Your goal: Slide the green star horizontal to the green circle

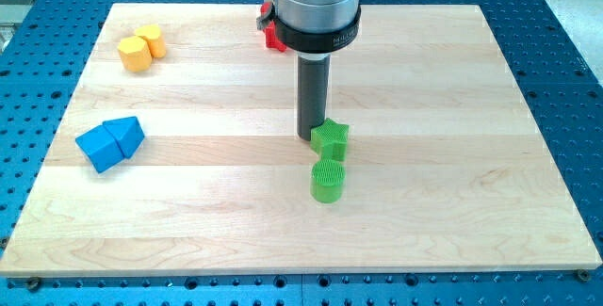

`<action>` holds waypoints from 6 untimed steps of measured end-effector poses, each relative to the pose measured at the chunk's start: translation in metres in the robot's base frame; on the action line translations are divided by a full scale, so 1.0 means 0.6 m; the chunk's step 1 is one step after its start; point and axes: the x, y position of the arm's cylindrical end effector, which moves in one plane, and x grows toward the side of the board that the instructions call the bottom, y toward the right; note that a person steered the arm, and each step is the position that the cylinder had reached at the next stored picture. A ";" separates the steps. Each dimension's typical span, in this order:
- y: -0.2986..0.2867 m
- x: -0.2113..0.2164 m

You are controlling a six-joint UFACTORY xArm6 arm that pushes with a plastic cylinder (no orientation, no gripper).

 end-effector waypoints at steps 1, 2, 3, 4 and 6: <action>0.115 -0.031; 0.127 0.019; 0.060 0.029; -0.015 0.045; -0.076 0.096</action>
